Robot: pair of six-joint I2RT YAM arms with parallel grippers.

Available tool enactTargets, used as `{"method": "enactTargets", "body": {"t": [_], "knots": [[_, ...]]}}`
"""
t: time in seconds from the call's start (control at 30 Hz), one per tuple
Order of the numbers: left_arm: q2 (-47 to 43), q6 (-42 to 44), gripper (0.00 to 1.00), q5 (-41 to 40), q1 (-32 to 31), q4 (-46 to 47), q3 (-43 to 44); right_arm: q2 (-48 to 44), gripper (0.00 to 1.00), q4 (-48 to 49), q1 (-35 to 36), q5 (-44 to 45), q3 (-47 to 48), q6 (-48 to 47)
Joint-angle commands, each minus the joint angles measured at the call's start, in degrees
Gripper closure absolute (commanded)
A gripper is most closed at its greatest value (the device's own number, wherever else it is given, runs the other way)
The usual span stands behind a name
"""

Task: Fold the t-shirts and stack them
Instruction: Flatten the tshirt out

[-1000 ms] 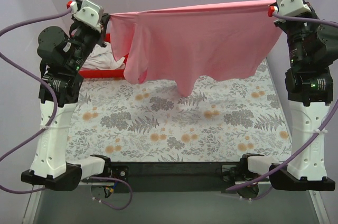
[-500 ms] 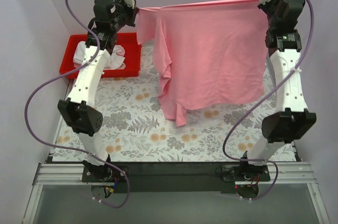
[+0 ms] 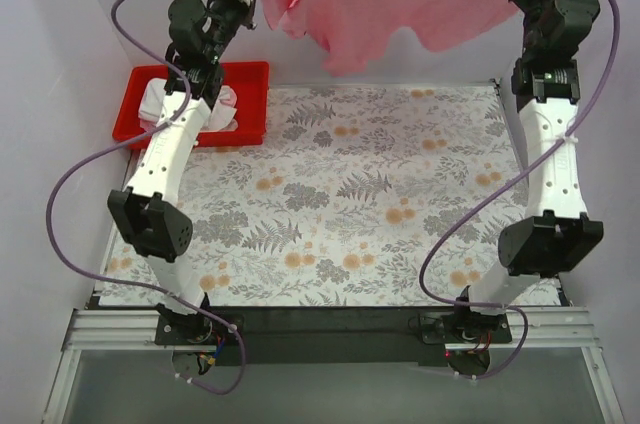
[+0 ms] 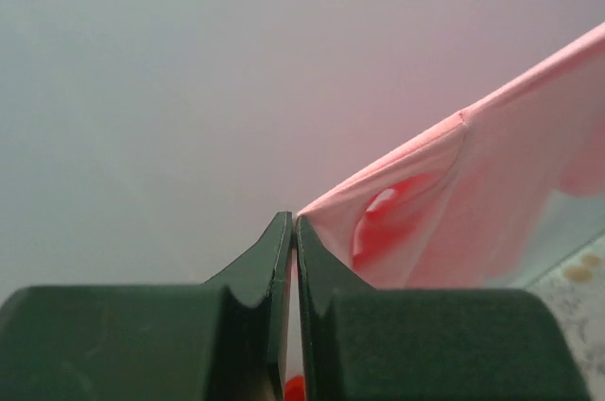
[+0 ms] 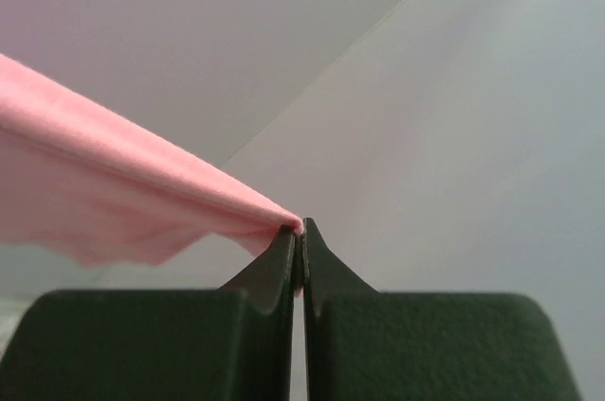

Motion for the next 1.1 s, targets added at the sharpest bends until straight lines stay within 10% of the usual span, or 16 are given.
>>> {"method": "enactTargets", "body": {"t": [0.0,0.17,0.4,0.8,1.07], "knots": [[-12.5,5.7,1.00,0.3,1.9,3.5,-15.1,-10.2,0.99,8.5,-4.6,1.4,-19.8,0.1],[-24.6,12.5,1.00,2.4,-0.9,0.3,-49.0,-22.5,0.99,9.4,-4.7,-9.1,-49.3,-7.6],[-33.4,15.0,1.00,5.3,-6.5,-17.0,-70.9,-31.3,0.99,7.4,-4.8,-16.1,-81.6,-22.4],[-34.8,23.3,1.00,18.3,-9.4,-51.1,-68.0,-38.3,0.99,-23.7,-6.3,-16.8,-88.9,-33.7],[-38.5,31.0,0.62,25.4,-15.3,-71.3,-67.7,-58.0,0.32,-49.2,-6.4,-21.8,-89.9,-46.0]]}}
